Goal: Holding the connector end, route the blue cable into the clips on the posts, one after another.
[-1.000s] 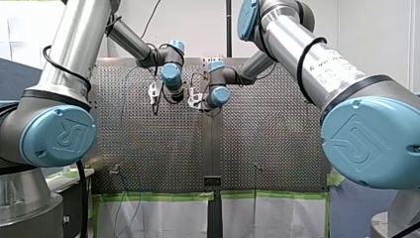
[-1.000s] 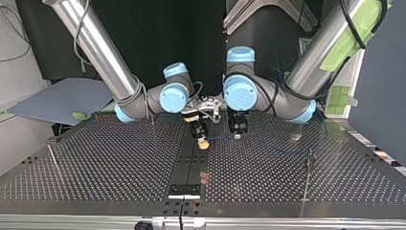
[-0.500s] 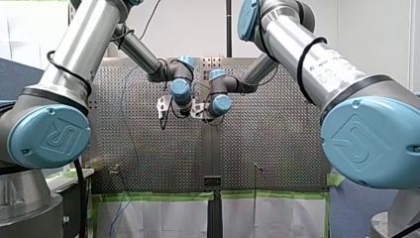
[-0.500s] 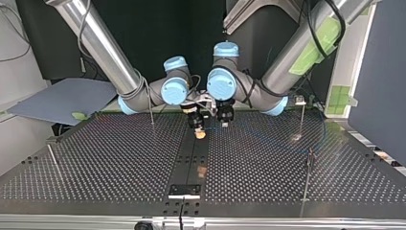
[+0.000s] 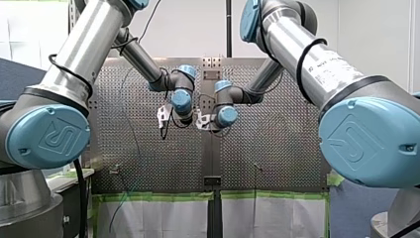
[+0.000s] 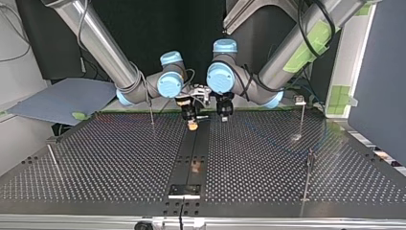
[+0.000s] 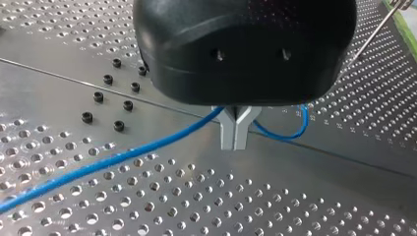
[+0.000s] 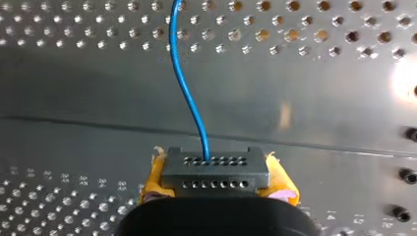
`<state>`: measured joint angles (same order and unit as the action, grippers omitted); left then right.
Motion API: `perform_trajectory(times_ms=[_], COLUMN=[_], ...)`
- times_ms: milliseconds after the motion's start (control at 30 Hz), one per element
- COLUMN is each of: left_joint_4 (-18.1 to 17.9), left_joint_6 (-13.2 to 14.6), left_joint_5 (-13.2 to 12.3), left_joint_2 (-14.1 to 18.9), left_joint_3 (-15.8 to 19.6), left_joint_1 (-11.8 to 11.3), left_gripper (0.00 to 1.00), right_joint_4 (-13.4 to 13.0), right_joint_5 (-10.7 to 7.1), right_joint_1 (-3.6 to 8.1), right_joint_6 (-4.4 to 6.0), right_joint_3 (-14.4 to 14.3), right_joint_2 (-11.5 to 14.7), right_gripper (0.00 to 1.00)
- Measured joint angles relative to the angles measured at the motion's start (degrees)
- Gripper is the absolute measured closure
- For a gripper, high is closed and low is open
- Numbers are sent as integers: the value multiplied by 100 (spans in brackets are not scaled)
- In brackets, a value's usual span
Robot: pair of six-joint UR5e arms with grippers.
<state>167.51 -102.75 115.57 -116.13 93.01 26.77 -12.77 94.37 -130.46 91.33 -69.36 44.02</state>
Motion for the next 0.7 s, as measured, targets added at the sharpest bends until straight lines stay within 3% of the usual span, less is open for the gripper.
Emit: perform_trajectory(times_ms=[267, 433, 700], left_joint_4=[-151, -273, -620], left_joint_6=[-7, 15, -44], left_joint_5=[-28, -44, -28], left_joint_2=[-36, -254, -693], left_joint_3=[131, 215, 231], left_joint_1=[-3, 20, 142], left_gripper=[100, 100, 100], right_joint_4=[-213, -423, -549], right_joint_5=[-6, -60, -81], right_joint_1=[66, 103, 147], right_joint_6=[31, 99, 68], right_joint_3=[-314, -534, -801], right_joint_2=[-1, -3, -9], right_gripper=[100, 100, 100])
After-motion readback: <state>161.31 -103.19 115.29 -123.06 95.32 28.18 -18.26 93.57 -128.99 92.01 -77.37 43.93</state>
